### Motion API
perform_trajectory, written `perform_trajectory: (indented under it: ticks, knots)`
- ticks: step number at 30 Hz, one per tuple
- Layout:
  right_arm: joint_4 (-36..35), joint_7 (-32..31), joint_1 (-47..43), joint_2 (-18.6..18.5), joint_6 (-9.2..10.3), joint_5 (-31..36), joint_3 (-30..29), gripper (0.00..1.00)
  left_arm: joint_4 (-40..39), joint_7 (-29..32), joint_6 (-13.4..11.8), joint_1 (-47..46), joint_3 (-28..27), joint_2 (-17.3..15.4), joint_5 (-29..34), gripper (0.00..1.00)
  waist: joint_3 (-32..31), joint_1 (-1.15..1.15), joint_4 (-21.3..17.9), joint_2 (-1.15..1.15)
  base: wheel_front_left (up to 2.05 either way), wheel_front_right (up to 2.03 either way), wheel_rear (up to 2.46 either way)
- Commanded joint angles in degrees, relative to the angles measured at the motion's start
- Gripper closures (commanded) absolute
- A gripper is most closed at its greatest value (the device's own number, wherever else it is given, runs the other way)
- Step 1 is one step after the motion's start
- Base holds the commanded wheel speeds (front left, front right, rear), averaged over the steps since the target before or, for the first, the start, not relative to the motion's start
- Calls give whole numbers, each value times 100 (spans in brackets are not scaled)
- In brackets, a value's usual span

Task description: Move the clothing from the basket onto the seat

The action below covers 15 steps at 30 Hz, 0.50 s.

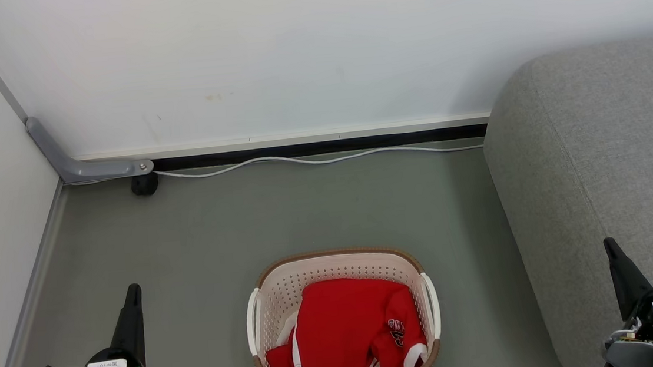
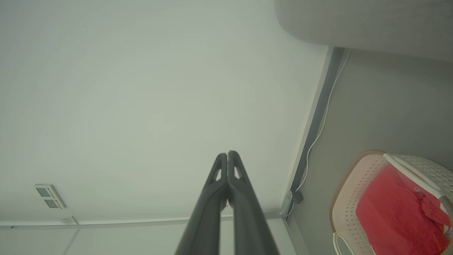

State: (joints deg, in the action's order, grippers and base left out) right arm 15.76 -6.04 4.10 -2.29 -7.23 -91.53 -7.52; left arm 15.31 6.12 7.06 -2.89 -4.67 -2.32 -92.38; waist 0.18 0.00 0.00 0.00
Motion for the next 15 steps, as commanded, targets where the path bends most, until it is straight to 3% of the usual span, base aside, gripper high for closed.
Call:
perform_trajectory:
  ticks: [1,15]
  knots:
    - [-174,-43,209,-59,-25,-65,102,100,-128,35,43,-330,-183,-55,20,100,0,0,0,0,0,0,0]
    - [-174,-43,209,-59,-25,-65,102,100,-128,35,43,-330,-183,-55,20,100,0,0,0,0,0,0,0]
